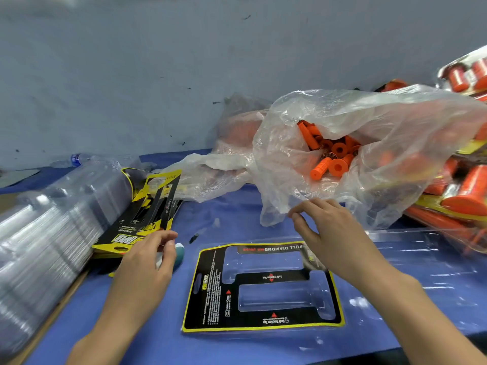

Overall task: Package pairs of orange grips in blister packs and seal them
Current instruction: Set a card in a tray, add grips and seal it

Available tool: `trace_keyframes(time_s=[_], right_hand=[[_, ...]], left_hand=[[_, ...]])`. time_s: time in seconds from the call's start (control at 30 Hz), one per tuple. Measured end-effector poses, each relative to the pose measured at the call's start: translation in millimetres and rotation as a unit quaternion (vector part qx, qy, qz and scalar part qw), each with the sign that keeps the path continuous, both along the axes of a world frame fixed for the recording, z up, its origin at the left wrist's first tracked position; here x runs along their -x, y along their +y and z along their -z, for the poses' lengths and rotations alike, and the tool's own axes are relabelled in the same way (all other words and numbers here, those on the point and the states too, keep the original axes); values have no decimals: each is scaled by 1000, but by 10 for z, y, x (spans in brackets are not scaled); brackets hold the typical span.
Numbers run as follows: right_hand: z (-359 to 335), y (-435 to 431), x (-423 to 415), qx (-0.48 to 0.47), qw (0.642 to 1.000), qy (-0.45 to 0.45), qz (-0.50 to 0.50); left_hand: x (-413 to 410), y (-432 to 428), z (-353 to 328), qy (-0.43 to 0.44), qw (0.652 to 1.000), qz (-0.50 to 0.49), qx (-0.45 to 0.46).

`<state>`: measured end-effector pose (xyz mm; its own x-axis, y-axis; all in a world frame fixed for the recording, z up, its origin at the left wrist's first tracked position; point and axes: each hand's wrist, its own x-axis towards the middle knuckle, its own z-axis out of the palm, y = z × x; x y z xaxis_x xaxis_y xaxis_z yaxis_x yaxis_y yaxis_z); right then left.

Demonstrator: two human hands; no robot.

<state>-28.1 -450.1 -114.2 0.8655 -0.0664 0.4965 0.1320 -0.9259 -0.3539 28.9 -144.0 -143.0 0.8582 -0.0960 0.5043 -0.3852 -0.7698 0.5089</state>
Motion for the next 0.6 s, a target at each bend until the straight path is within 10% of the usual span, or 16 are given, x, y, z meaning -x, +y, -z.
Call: trace_keyframes(time_s=[0.6], right_hand=[[-160,214,-205,-35,998,14,-51]], left_hand=[[-273,-100,-141,-1,992,-106,71]])
